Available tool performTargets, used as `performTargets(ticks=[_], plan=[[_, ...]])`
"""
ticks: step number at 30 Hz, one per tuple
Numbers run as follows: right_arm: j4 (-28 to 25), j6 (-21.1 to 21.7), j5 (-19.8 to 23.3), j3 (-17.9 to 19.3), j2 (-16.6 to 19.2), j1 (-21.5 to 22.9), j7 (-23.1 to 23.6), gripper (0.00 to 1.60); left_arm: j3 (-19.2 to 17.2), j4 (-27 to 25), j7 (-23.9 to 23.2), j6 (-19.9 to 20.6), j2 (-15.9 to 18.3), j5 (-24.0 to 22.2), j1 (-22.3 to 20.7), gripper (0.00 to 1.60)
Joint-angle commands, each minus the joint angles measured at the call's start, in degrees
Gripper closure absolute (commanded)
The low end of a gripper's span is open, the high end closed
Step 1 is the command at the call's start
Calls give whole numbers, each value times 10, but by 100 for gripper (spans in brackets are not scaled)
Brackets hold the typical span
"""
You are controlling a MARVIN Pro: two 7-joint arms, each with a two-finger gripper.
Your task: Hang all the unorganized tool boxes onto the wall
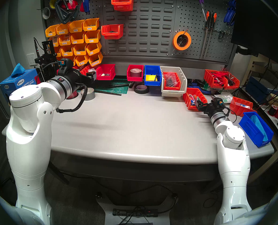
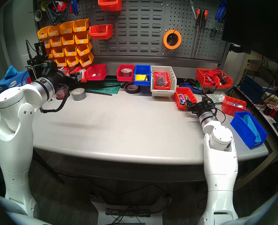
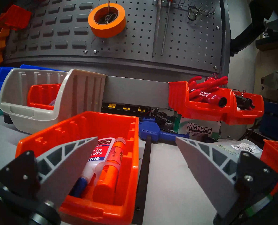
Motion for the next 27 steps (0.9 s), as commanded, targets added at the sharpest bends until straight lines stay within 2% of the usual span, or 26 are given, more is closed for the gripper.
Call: performTargets(ticks=[1,2,3,5,16,20,21,22,27], plan=[[20,-18,20,-2,-8,16,13,0,0,-6,1,-5,-1,1,-3,0],[22,-21,20,-2,-11,17,10,0,0,-6,1,-6,-1,1,-3,0],[24,-21,23,-1,-14,18,9,73,0,-6,1,-6,-1,1,-3,0],[24,-22,24,-2,-15,19,10,160,0,-6,2,-6,0,1,-3,0],[2,-16,30,2,-25,15,4,160,1,-6,3,-6,1,-1,-3,0],[-5,-6,24,-1,-17,11,5,160,1,-6,4,-6,1,-2,-3,0],[-8,0,18,-3,-15,10,2,100,1,-6,4,-6,1,-2,-3,0],[-8,1,20,-4,-15,9,3,0,1,-6,4,-7,1,-2,-3,0],[-14,-2,14,-12,-5,2,14,0,1,-6,5,-7,2,-3,-3,0]])
